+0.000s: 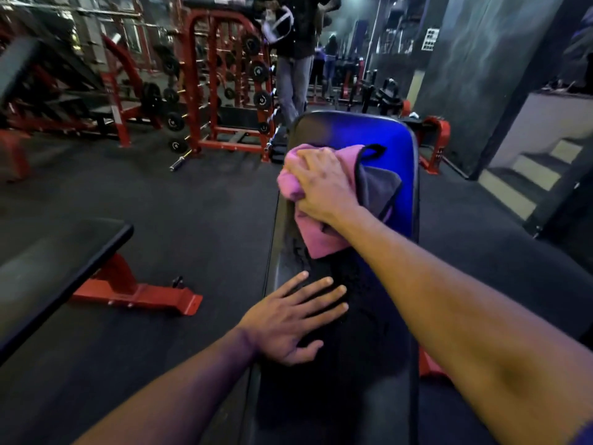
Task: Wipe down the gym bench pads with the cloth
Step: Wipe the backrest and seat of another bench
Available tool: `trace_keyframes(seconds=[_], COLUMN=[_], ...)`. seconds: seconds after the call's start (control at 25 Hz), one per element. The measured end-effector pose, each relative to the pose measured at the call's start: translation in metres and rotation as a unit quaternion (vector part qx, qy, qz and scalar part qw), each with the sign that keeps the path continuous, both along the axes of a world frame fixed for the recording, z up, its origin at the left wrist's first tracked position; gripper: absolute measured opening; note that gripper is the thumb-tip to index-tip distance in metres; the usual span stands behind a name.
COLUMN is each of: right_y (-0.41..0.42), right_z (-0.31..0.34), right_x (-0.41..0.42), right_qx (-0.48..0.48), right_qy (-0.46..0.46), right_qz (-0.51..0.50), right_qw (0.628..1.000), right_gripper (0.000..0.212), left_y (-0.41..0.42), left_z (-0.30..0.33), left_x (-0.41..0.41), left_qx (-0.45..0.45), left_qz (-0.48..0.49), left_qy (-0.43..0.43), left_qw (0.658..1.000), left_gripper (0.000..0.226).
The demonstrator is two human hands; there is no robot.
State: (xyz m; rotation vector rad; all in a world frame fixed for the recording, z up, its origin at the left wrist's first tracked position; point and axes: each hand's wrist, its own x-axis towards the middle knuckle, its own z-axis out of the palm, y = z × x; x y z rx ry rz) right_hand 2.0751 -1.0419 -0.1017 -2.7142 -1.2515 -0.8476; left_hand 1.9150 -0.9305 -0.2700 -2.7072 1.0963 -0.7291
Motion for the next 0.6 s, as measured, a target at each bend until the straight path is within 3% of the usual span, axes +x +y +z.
trace_keyframes(seconds=[0.08, 0.24, 0.36, 0.44, 0.6], right_y=[0.007, -0.064, -0.092, -0.064, 0.018], right_z=[-0.020, -0.031, -0.003, 0.013, -0.013], right_x=[-0.025, -0.023, 0.017, 0.027, -0.018], right_qx=[-0.059, -0.140, -0.087, -0.048, -0.065], right_qy=[-0.004, 0.013, 0.000, -0.003, 0.022], right_qz=[0.072, 0.180, 0.118, 0.084, 0.135], right_qw=[0.996, 0.974, 0.989, 0.995, 0.988], right_gripper=[0.070, 0.073, 0.071, 0.071, 0.065], left_y=[0.000, 0.001, 0.000, 0.000, -0.002], left_z=[-0.004, -0.003, -0.003, 0.000, 0.000], left_x=[-0.002, -0.001, -0.003, -0.003, -0.005], left_qx=[-0.001, -0.001, -0.008, -0.001, 0.007], left_qz=[0.000, -0.008, -0.009, -0.005, 0.010], left_qy=[-0.006, 0.003, 0.012, 0.017, 0.015], left_qw=[1.000, 1.000, 1.000, 1.000, 1.000], left_gripper=[0.077, 0.076, 0.078, 0.078, 0.080])
